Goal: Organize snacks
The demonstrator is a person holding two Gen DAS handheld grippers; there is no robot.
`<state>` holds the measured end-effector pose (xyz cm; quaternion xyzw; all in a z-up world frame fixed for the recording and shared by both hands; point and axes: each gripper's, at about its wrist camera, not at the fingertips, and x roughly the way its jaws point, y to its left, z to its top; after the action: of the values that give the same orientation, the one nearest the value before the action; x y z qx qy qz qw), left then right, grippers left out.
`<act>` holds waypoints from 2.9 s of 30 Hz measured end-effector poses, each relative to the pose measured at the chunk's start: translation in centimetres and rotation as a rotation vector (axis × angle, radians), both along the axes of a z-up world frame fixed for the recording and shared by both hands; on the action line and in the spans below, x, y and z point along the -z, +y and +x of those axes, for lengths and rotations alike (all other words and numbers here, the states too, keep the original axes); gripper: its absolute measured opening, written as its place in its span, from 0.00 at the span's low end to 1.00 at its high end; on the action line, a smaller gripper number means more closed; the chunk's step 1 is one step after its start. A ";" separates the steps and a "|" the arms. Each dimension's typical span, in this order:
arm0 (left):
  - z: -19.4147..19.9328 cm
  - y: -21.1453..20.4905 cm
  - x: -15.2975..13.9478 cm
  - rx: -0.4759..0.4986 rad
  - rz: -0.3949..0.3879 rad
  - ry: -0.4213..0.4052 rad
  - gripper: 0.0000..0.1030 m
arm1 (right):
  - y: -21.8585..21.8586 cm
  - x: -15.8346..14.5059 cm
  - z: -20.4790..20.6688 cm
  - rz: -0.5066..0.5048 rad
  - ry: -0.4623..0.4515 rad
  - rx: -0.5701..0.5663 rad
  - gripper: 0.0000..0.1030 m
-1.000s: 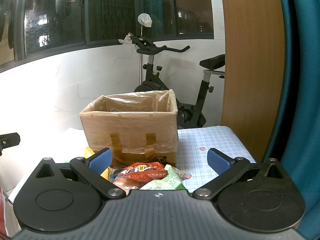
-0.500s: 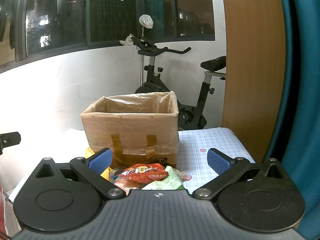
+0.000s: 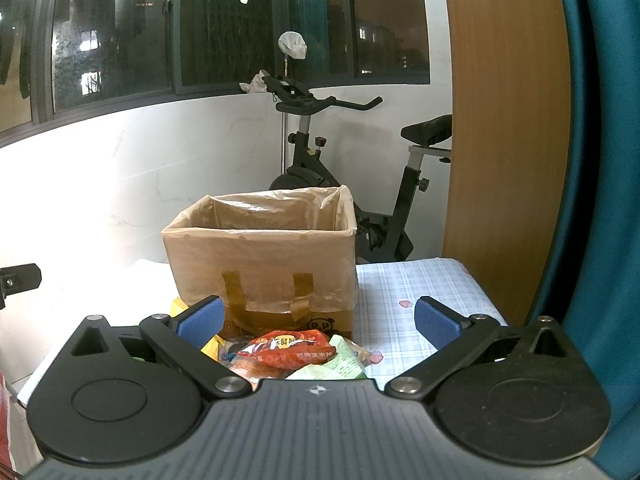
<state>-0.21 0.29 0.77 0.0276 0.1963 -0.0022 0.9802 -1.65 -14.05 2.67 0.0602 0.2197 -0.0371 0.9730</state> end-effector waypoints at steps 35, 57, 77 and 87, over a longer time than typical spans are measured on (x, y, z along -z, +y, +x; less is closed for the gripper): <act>5.6 1.0 2.6 -0.039 0.042 0.054 1.00 | -1.7 2.7 4.8 -0.010 0.049 0.014 1.00; 12.6 4.1 9.1 -0.010 -0.026 0.187 0.95 | -3.9 13.1 10.3 -0.053 0.189 -0.102 0.97; 12.7 2.3 12.1 0.096 -0.078 0.248 0.87 | -2.4 16.1 8.9 -0.172 0.152 -0.314 1.00; 13.1 2.2 12.8 0.135 -0.138 0.276 0.70 | -2.6 18.0 11.4 -0.220 0.214 -0.403 1.00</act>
<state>12.88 2.47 -12.06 -0.0270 0.3260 -0.0851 0.9411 9.75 -16.67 -15.35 -0.0954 0.3237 0.1279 0.9326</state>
